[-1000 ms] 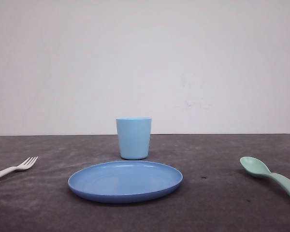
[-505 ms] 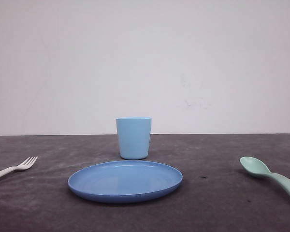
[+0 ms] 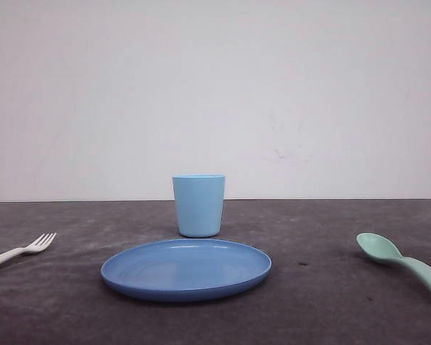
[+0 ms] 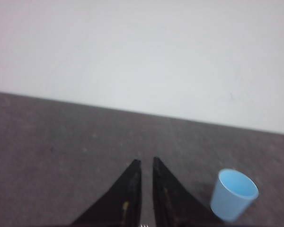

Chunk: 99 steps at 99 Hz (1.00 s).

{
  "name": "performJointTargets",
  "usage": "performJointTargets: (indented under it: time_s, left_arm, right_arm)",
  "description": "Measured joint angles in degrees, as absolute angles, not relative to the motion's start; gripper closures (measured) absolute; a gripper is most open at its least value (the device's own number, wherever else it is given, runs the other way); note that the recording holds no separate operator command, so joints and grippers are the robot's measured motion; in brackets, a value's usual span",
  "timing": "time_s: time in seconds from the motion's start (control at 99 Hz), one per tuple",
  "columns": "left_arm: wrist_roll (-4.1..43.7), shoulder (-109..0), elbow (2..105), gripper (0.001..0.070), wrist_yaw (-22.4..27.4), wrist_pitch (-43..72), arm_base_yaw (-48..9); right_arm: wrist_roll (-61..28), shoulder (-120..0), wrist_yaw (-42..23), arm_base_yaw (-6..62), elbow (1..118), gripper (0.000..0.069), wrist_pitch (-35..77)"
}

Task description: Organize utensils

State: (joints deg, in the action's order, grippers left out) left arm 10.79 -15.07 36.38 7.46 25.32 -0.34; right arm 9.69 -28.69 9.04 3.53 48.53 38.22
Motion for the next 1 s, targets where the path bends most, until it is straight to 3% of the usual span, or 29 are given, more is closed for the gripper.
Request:
performJointTargets:
  time_s: [0.222, 0.495, 0.889, 0.939, 1.0]
  left_arm:
    - [7.07, -28.75, 45.1, 0.0691, 10.04, 34.65, -0.4]
    - [4.56, -43.09, 45.71, 0.0691, 10.39, 35.66, -0.4]
    - [2.96, -47.66, 45.71, 0.0689, 10.39, 35.59, -0.4]
    - [2.92, -47.66, 45.71, 0.0672, 10.39, 35.59, -0.4]
    - [2.9, -47.66, 45.71, 0.0612, 10.39, 35.59, -0.4]
  right_arm:
    - [5.91, -38.37, 9.06, 3.53, 49.69, 0.0681, 39.72]
    - [4.56, -49.84, 9.02, 3.81, 49.69, 0.0681, 40.58]
    - [4.27, -56.36, 8.8, 3.81, 49.69, 0.0679, 41.91]
    - [4.25, -56.36, 8.8, 3.81, 49.69, 0.0649, 42.0]
    - [4.25, -56.36, 8.8, 3.81, 49.69, 0.0545, 42.13]
